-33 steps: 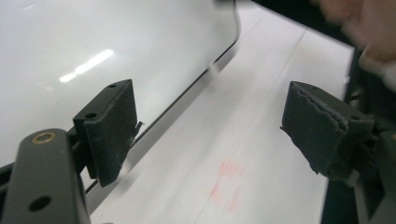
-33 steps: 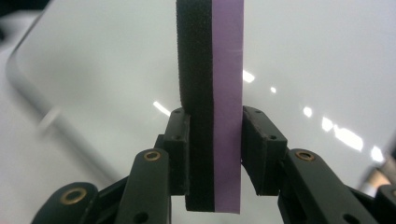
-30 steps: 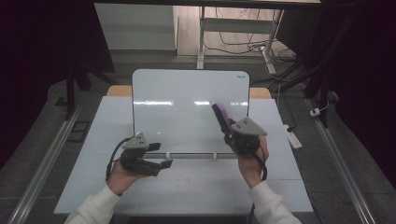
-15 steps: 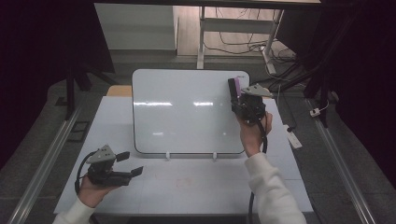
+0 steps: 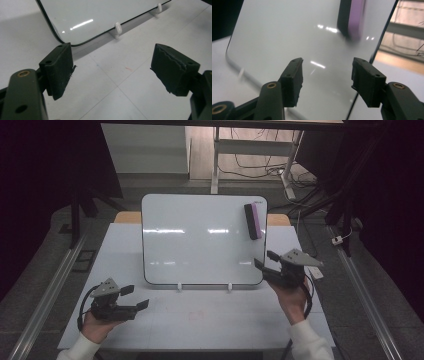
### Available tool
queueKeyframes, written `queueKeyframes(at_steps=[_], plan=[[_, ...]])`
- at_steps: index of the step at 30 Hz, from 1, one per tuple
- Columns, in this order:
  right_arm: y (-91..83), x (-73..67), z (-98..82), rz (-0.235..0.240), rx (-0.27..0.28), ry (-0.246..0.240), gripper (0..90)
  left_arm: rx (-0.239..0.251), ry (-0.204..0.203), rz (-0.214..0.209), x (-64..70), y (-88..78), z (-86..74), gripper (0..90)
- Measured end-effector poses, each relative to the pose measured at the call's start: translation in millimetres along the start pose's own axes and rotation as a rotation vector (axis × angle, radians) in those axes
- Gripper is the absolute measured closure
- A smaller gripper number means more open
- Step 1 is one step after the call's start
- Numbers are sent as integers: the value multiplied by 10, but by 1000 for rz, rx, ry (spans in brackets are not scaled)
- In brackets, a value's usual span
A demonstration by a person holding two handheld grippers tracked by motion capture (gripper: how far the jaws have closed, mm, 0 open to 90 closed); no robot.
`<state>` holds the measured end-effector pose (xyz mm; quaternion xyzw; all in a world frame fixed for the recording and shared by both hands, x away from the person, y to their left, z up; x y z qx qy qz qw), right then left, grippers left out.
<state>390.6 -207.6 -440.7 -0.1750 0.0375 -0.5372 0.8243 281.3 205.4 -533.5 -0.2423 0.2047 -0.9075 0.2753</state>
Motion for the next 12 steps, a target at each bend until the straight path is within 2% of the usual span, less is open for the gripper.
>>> queueKeyframes(at_steps=[4, 9, 12], plan=[[-110, 1, -354, 63, -35, -39, 402, 1, -4, 10, -42, 4, 3, 194], [-147, -31, -543, 112, -71, -82, 387, 10, -8, 15, -70, -3, 20, 194], [-142, -57, -601, 140, -80, -88, 369, 14, -6, 17, -73, -4, 30, 192]])
Point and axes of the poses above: each handheld gripper's, and its own axes: y roughly forward along the jaws, z roughly out of its top, x roughly to its right, the point moved 7 cm from there along y, roughly forward along the jaws, and after that the axes turned 14 degrees about -z, right-handed, at the moved point
